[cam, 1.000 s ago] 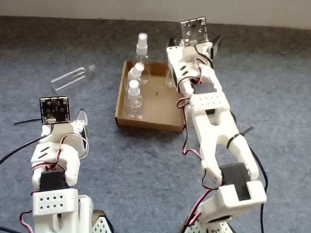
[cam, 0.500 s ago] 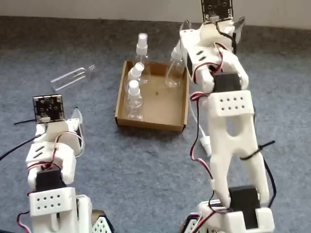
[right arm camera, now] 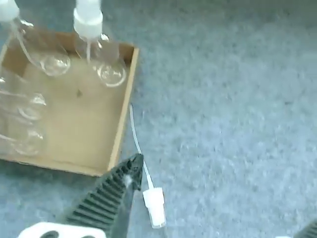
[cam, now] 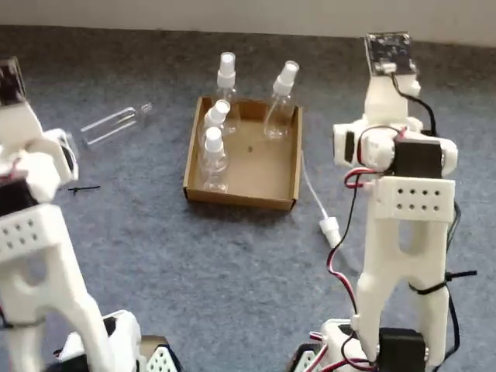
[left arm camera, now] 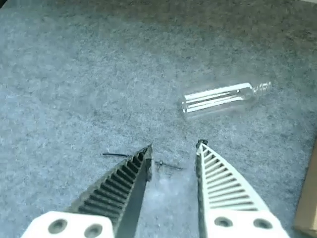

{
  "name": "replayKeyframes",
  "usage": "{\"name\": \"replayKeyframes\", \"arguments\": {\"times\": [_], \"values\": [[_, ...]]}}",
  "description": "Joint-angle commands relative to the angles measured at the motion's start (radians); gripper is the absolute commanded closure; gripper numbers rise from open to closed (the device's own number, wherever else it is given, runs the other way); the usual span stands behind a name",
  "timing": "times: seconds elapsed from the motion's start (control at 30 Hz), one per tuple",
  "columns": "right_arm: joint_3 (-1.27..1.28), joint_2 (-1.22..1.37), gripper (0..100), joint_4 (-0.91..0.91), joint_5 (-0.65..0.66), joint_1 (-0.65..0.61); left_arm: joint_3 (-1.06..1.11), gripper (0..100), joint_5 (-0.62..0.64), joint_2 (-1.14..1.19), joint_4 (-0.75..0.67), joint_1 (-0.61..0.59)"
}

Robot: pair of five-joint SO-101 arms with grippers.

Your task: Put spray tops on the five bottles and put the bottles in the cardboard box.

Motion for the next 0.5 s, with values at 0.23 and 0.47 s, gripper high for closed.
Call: {"name": "replayKeyframes", "arguments": {"times": [0.23, 0.47], "values": [[0.521, -0.314, 52.9, -0.119, 0.176, 0.119, -0.708, 77, -0.364, 0.736, 0.012, -0.01], [0.812, -0.466, 52.9, -0.217, 0.193, 0.124, -1.179, 67, -0.643, 1.145, 0.072, 0.038]]}}
